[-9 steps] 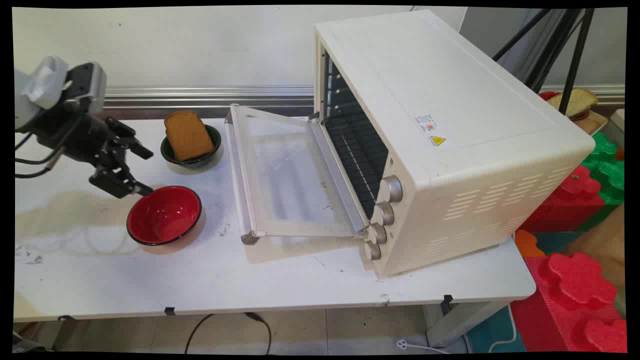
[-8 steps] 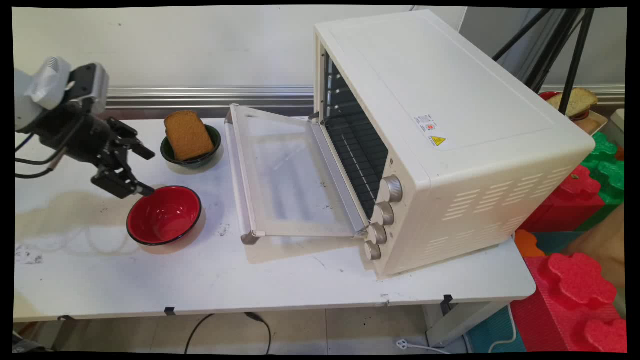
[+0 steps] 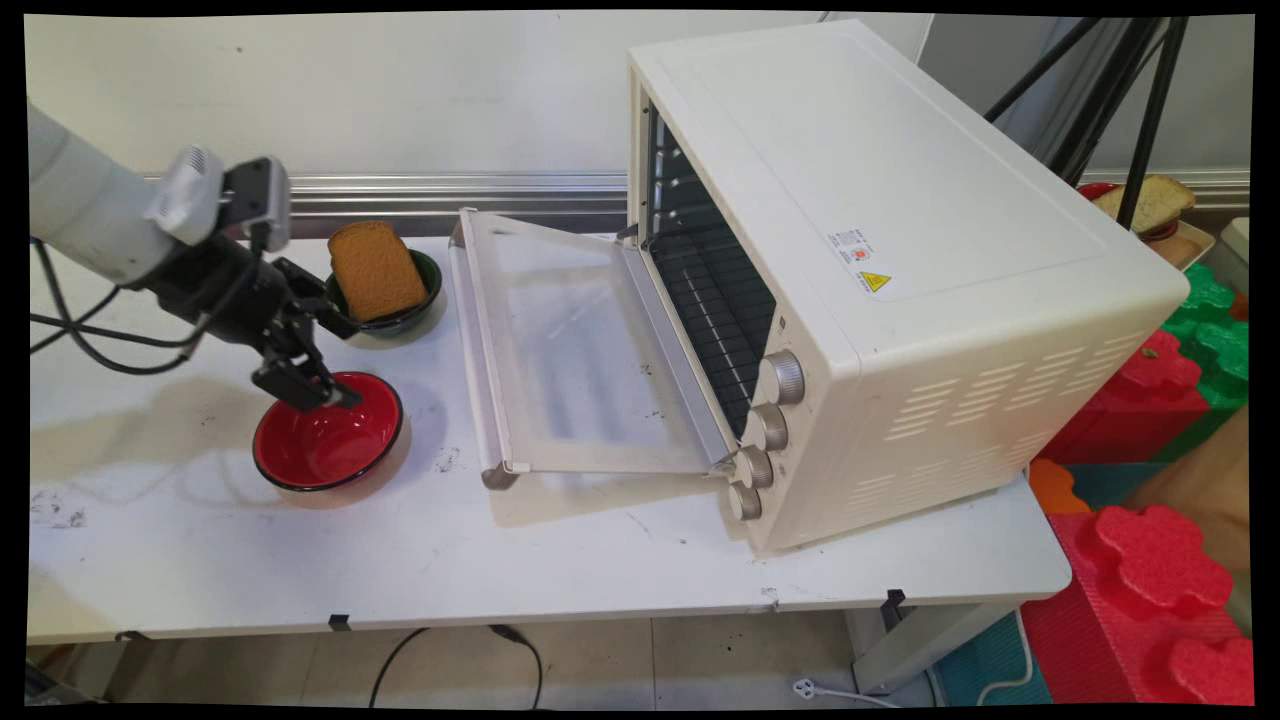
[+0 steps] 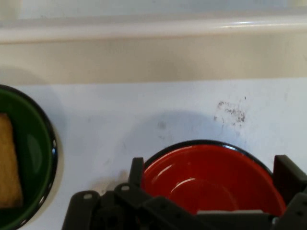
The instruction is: Close the oven
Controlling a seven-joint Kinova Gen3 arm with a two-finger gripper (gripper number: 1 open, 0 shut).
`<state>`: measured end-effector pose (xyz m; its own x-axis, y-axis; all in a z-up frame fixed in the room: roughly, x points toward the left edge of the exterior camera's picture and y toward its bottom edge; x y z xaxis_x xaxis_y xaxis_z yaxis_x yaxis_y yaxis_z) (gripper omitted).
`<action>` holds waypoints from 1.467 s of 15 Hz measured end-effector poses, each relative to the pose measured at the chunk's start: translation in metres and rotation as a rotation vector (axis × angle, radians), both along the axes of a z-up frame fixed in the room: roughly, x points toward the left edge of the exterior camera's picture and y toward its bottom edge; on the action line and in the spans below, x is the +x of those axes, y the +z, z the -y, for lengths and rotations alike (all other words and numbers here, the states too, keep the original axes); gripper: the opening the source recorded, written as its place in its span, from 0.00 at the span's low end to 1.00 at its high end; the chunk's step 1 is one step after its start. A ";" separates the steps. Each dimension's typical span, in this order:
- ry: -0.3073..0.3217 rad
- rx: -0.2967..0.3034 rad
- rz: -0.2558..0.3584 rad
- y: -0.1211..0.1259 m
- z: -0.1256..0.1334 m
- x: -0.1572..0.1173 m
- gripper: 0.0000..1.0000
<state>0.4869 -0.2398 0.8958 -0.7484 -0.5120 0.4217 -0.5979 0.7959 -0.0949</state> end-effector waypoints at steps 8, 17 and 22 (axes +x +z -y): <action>-0.019 -0.003 -0.012 -0.030 0.016 -0.024 1.00; -0.029 -0.027 -0.052 -0.057 0.032 -0.039 0.00; -0.021 -0.038 -0.071 -0.066 0.035 -0.041 0.00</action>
<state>0.4463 -0.2752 0.8297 -0.7262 -0.4793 0.4929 -0.5874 0.8050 -0.0827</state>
